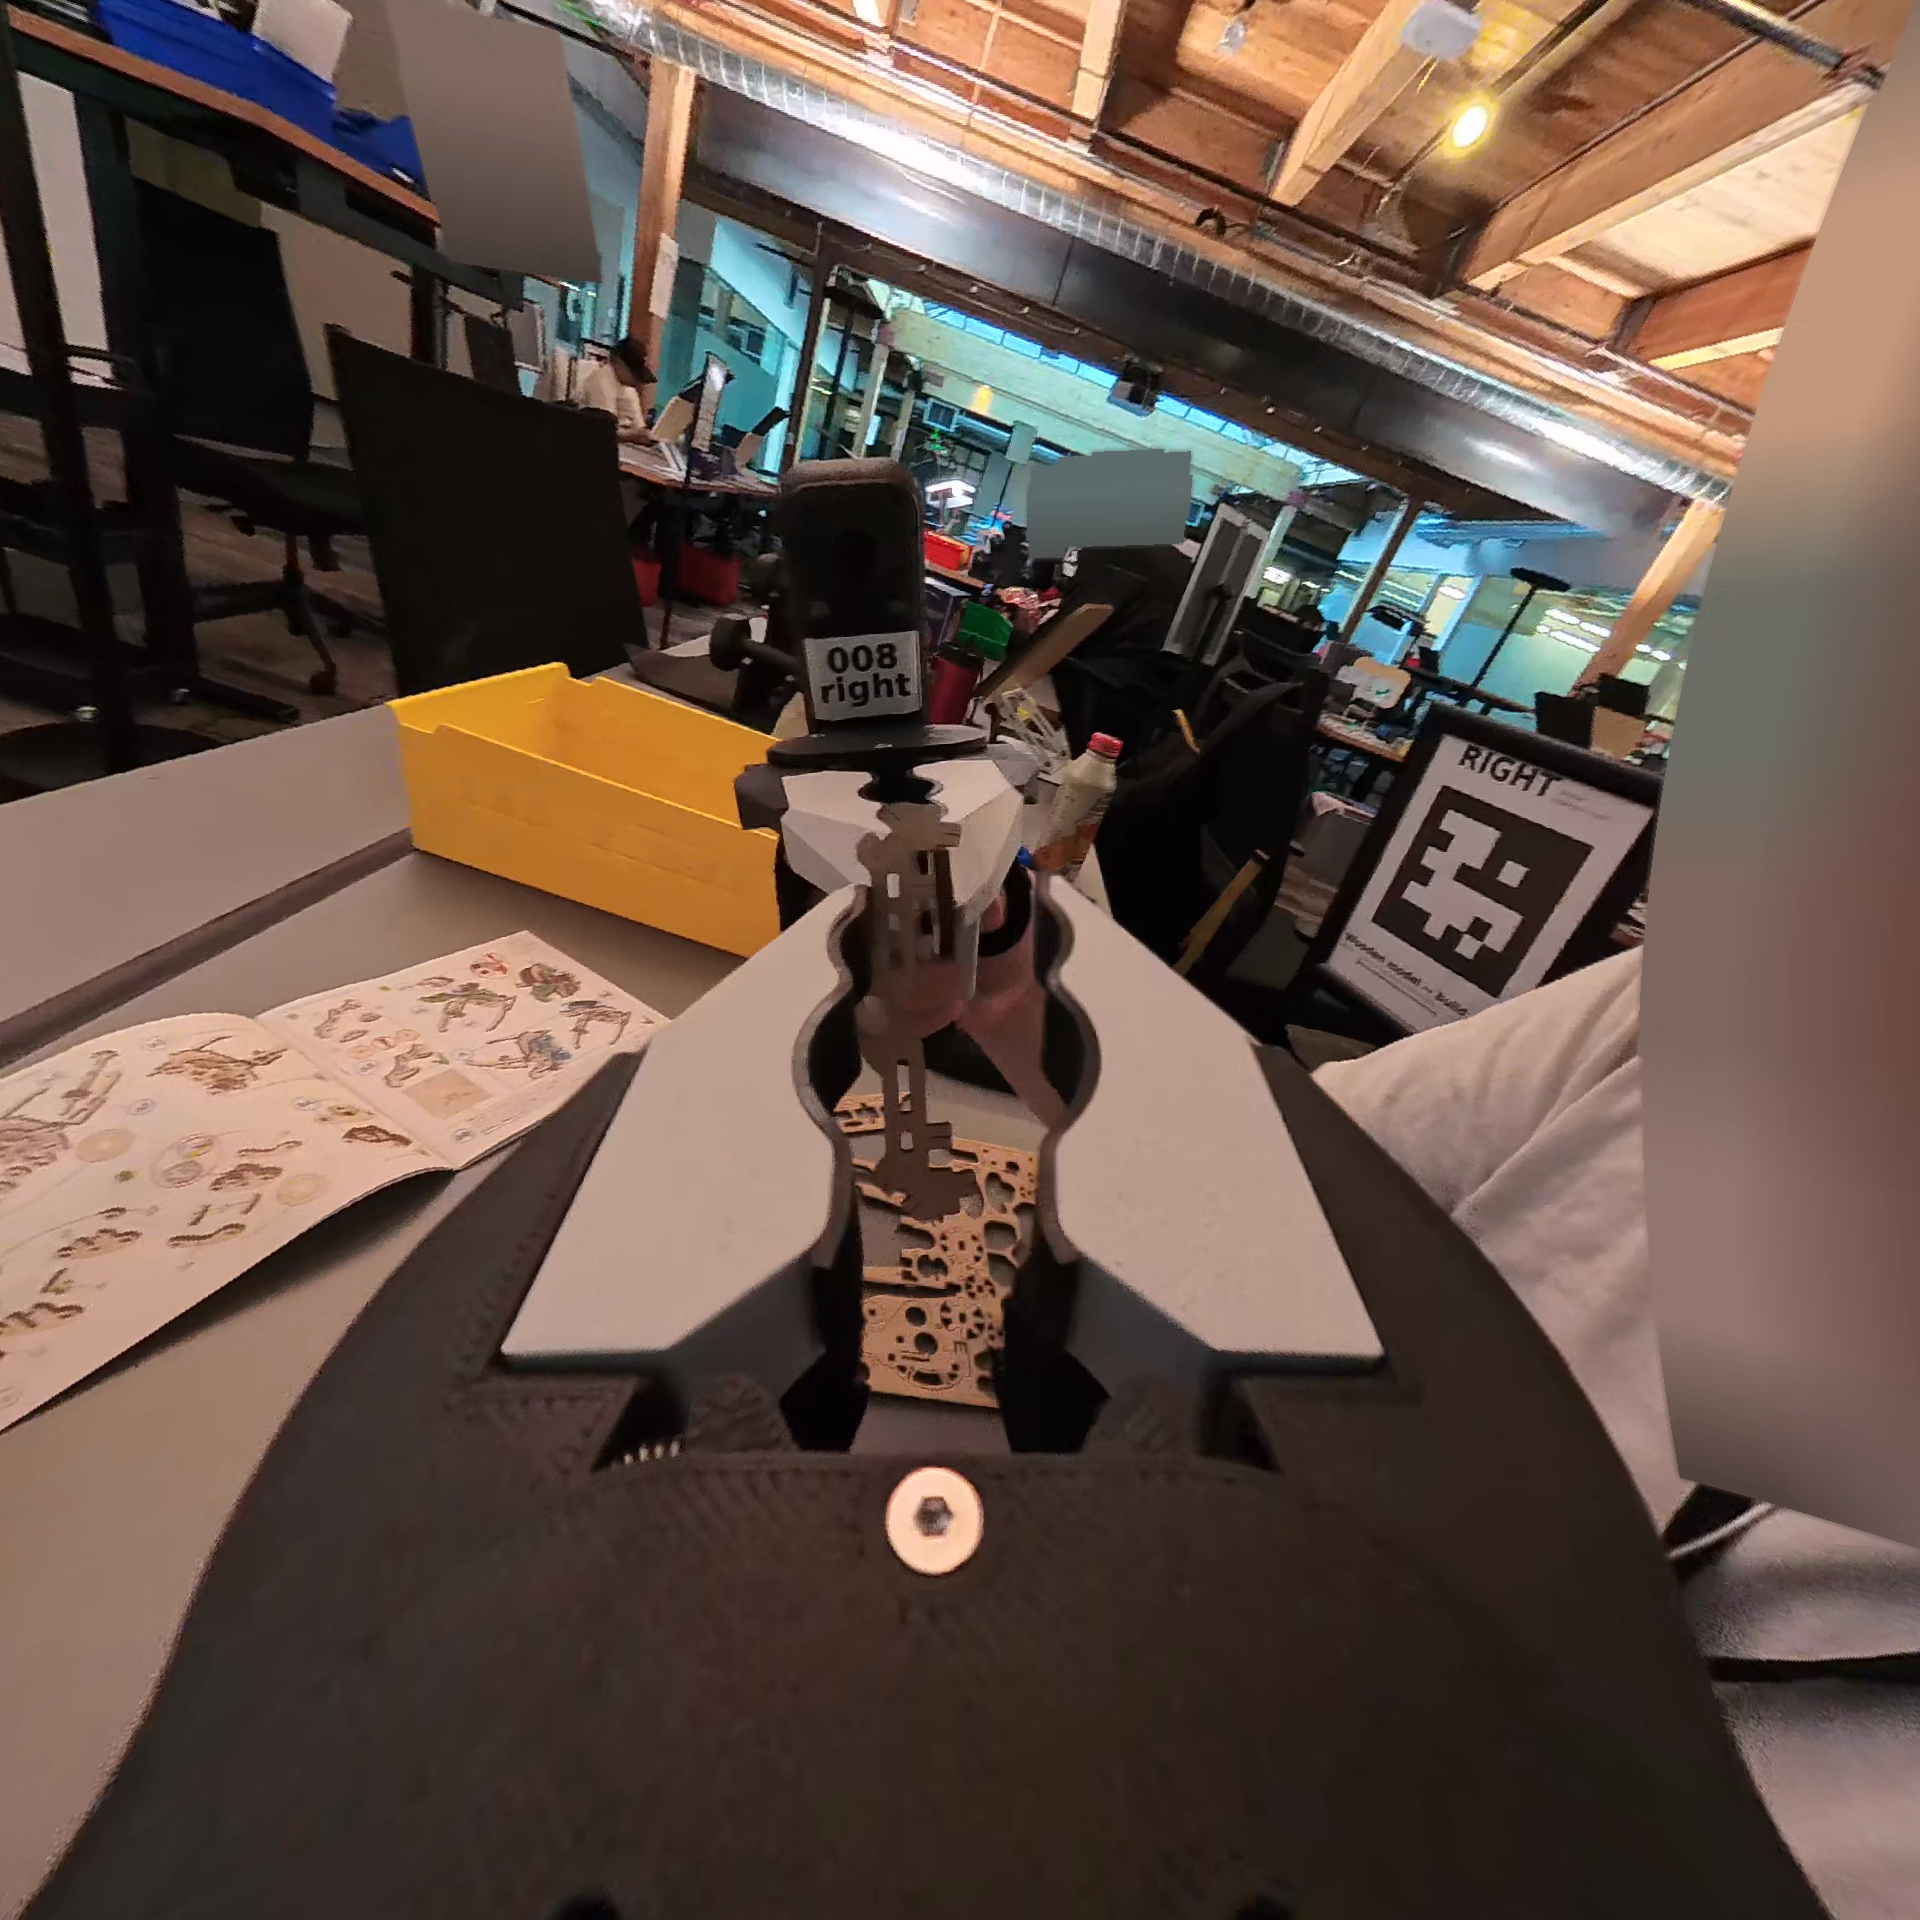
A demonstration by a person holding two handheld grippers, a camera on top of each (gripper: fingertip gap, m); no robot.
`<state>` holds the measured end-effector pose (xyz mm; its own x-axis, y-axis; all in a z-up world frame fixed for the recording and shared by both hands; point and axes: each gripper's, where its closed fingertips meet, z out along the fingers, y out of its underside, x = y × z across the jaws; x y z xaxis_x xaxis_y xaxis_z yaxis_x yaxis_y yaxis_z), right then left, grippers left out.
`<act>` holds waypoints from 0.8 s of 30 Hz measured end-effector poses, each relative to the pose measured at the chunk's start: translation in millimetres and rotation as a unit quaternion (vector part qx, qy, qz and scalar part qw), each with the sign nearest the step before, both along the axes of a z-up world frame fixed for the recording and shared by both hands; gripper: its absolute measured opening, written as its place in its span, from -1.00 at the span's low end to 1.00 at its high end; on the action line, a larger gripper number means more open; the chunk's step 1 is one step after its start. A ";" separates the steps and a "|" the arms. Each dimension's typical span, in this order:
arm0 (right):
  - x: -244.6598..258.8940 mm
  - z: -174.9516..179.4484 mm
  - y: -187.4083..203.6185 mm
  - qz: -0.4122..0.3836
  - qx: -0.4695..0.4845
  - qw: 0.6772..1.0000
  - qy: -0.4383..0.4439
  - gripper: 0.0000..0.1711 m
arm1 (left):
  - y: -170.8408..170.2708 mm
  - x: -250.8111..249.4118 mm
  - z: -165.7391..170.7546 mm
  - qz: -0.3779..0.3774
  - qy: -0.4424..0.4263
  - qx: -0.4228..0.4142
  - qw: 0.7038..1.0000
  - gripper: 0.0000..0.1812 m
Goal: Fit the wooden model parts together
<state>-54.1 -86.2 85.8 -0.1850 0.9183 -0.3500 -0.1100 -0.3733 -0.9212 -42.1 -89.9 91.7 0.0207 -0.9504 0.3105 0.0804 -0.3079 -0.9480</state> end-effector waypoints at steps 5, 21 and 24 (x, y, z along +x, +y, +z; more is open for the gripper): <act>-0.8 0.1 -4.2 -0.004 0.031 0.999 -0.005 -0.99 | 2.3 -0.8 -1.9 0.004 0.002 0.007 1.000 -0.86; -0.3 3.9 -16.3 -0.011 0.120 0.993 0.001 -0.98 | -9.2 -2.5 -3.2 -0.029 0.018 0.044 0.998 -0.81; 0.3 3.7 -17.6 -0.008 0.124 0.992 0.000 -0.98 | -11.3 -2.2 -3.7 -0.027 0.027 0.059 0.998 -0.81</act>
